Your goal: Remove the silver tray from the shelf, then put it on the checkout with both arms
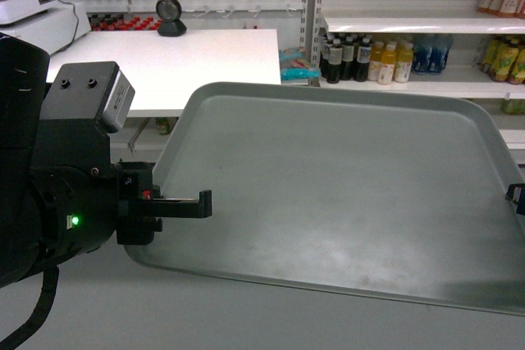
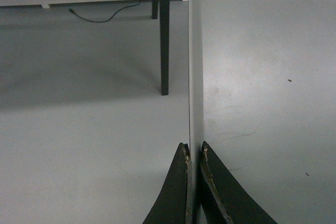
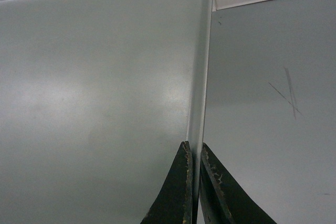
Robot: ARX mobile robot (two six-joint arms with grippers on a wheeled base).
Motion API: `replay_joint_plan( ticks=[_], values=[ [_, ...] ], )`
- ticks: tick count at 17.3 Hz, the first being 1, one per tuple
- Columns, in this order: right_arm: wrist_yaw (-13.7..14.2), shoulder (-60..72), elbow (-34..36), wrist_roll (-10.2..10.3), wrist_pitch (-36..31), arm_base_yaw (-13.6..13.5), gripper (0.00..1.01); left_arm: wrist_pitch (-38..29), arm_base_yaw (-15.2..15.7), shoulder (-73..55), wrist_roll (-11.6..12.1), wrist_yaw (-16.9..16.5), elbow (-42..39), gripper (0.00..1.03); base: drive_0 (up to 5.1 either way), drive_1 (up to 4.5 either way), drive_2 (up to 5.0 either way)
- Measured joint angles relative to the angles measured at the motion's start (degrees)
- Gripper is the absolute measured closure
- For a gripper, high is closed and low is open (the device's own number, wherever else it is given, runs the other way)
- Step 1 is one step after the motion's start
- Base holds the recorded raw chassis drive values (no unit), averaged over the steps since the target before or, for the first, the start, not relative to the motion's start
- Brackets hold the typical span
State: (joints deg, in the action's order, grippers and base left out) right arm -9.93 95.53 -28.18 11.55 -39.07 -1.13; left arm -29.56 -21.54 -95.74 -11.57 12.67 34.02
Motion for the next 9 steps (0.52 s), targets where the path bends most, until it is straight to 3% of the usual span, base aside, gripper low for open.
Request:
replay_joint_plan(
  ticks=[9],
  values=[
    [-0.04, 0.00, 0.00, 0.00, -0.07, 0.00, 0.99, -0.20, 0.00, 0.00, 0.00, -0.04, 0.00, 1.00, -4.9, 2.50, 2.5]
  ],
)
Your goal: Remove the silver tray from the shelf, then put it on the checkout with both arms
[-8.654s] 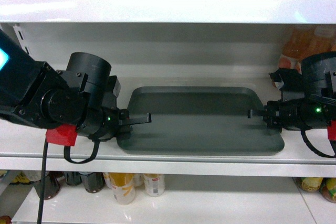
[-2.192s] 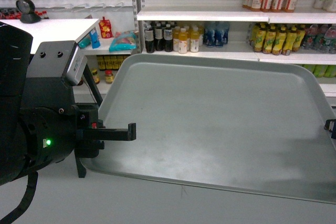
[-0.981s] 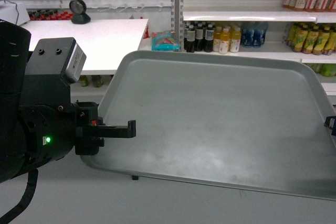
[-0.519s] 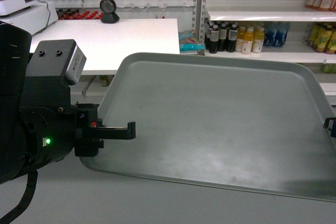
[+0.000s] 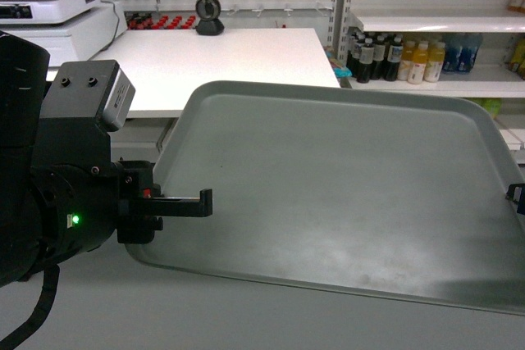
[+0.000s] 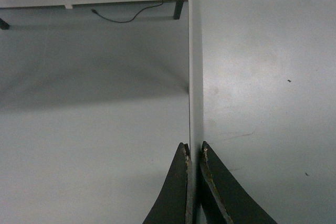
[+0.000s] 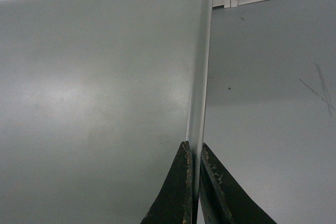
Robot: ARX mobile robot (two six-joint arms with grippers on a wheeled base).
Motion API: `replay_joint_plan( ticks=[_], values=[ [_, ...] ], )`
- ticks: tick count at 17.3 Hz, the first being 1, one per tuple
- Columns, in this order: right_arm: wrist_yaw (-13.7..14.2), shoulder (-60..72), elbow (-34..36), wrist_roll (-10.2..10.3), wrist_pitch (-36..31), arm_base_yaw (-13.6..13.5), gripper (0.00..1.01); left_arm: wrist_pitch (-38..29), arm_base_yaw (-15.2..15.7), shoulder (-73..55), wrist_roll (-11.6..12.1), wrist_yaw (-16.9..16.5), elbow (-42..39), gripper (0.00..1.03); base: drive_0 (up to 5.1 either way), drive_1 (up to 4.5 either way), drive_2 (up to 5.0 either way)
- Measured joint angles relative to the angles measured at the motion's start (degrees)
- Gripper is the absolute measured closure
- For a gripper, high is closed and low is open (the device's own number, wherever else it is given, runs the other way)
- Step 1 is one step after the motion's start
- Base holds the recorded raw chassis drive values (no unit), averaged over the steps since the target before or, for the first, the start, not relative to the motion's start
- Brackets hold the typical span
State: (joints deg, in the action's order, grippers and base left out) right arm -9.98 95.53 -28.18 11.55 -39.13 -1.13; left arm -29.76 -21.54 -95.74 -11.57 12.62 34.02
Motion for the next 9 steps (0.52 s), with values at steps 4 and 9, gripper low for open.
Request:
replay_joint_plan(
  ticks=[4, 9],
  values=[
    [0.00, 0.00, 0.00, 0.00, 0.15, 0.00, 0.99, 0.17, 0.00, 0.00, 0.00, -0.02, 0.00, 1.00, -5.0, 2.46, 2.5],
    [0.11, 0.00, 0.00, 0.00, -0.13, -0.04, 0.99, 0.09, 0.07, 0.00, 0.00, 0.00, 0.00, 1.00, -3.9, 2.20, 1.7]
  ],
)
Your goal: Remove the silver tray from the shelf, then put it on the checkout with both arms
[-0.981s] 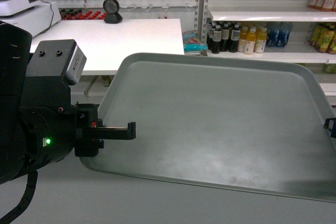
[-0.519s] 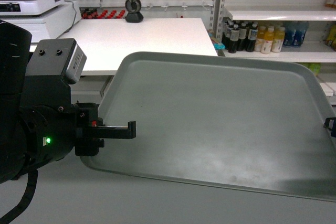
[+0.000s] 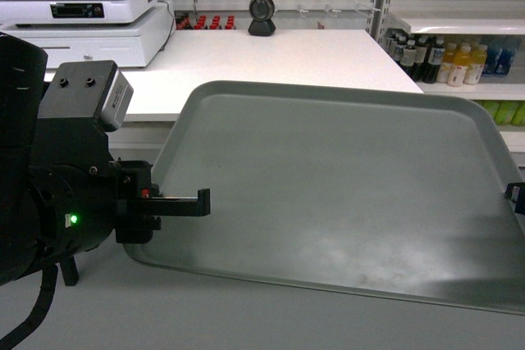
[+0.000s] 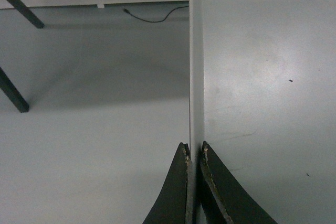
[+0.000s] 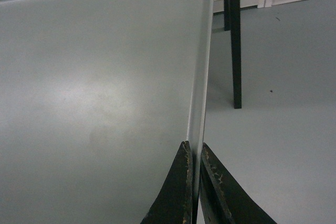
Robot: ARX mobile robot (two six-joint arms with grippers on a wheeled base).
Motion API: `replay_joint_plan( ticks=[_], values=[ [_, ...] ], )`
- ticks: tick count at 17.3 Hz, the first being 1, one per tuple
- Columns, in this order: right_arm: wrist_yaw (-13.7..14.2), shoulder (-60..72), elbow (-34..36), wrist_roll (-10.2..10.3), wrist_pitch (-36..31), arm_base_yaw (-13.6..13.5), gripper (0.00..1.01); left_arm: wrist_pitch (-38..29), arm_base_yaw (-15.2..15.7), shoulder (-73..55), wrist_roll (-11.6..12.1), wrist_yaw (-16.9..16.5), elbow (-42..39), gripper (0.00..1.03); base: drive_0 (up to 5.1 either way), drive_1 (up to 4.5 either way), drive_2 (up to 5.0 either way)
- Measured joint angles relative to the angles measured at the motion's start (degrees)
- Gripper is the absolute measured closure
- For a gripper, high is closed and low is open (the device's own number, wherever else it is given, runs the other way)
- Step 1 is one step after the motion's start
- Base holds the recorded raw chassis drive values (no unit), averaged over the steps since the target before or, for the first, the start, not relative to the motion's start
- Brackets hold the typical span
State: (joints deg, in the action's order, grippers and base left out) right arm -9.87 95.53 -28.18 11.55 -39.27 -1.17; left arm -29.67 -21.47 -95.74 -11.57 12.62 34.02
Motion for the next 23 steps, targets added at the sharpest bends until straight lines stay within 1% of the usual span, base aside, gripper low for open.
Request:
replay_joint_plan(
  ticks=[2, 23],
  values=[
    [0.11, 0.00, -0.02, 0.22, 0.17, -0.26, 0.99, 0.13, 0.17, 0.00, 0.07, 0.02, 0.00, 1.00, 0.0, 0.00, 0.0],
    [0.09, 0.00, 0.04, 0.20, 0.22, -0.26, 0.99, 0.09, -0.02, 0.02, 0.04, 0.11, -0.07, 1.00, 0.0, 4.31, -4.2]
  ],
)
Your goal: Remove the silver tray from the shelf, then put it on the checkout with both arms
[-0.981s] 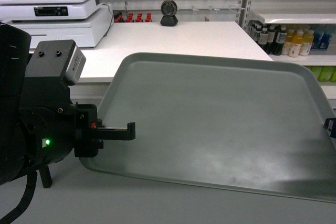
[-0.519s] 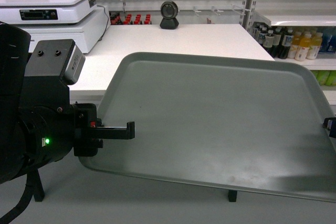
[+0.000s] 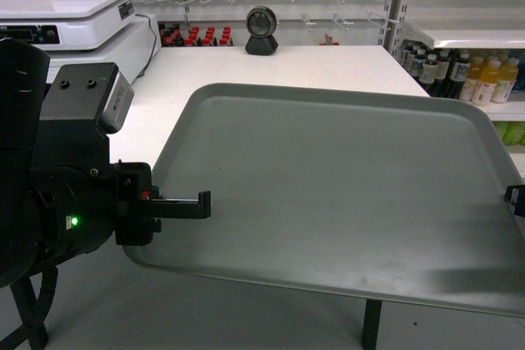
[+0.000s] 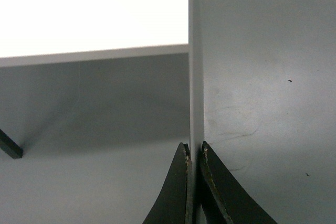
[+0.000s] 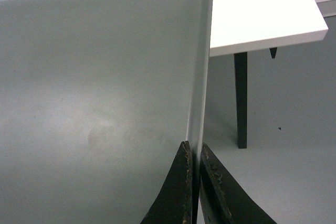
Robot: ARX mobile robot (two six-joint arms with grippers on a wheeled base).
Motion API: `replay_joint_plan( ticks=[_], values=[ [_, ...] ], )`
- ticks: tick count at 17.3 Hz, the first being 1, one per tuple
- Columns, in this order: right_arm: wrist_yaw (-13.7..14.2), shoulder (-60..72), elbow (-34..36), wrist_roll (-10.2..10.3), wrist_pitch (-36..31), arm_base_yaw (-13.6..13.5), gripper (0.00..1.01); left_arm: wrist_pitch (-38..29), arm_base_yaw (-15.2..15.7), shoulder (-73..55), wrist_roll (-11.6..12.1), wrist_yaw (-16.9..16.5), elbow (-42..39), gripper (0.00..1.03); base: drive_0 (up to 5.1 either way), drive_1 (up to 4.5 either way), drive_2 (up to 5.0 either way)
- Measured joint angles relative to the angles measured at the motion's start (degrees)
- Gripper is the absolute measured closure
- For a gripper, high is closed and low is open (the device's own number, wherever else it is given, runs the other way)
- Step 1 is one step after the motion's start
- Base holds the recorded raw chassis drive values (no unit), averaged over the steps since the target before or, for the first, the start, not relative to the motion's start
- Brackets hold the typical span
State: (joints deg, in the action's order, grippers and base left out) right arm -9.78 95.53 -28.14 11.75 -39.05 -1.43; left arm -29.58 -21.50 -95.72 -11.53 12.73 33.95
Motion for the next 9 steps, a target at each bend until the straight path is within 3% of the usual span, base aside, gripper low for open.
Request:
replay_joint_plan(
  ticks=[9],
  values=[
    [0.00, 0.00, 0.00, 0.00, -0.24, 0.00, 0.99, -0.11, 0.00, -0.02, 0.00, 0.00, 0.00, 1.00, 0.2, 4.35, -4.0]
  ],
)
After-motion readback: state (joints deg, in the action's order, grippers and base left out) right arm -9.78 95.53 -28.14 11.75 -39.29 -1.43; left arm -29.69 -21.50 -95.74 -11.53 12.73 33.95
